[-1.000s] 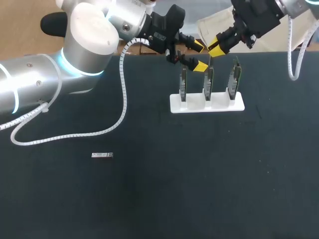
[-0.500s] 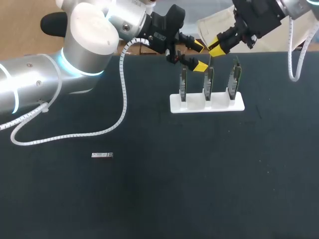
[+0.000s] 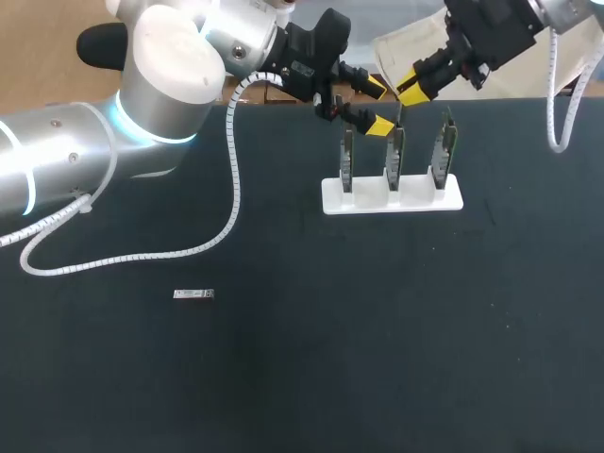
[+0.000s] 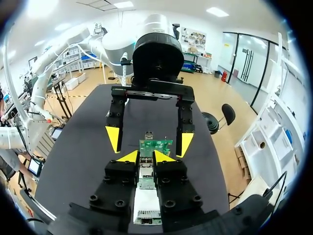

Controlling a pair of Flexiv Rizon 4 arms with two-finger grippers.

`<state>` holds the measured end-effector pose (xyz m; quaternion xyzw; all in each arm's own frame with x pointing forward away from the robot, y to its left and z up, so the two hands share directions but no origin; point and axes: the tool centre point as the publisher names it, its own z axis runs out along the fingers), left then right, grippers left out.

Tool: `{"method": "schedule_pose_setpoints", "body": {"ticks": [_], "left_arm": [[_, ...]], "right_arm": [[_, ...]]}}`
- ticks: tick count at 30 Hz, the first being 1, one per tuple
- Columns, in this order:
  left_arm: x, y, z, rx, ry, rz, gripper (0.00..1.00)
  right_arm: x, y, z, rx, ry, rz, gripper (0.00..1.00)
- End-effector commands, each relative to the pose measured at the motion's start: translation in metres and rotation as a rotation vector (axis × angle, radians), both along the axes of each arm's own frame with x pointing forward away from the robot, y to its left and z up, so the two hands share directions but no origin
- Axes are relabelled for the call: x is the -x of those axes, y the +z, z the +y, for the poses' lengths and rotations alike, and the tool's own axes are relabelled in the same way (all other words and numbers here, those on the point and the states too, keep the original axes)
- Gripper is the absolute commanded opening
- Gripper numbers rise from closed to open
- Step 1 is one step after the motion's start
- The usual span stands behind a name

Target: Pick up the optical module with the left hand, and insert it into the network port with the right hand.

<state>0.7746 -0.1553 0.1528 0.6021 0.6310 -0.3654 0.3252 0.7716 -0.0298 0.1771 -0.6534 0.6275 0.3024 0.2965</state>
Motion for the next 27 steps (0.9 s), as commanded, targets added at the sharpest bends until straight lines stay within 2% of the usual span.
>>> {"method": "schedule_pose_setpoints", "body": {"ticks": [1, 27], "left_arm": [[0.0001, -0.0004, -0.0002, 0.000, 0.000, -0.002, 1.00], [0.0001, -0.0004, -0.0002, 0.000, 0.000, -0.002, 1.00]], "right_arm": [[-0.0012, -0.0002, 0.0003, -0.001, 0.000, 0.003, 0.00], [-0.0048, -0.0089, 0.0025, 0.017, 0.001, 0.015, 0.00]]}}
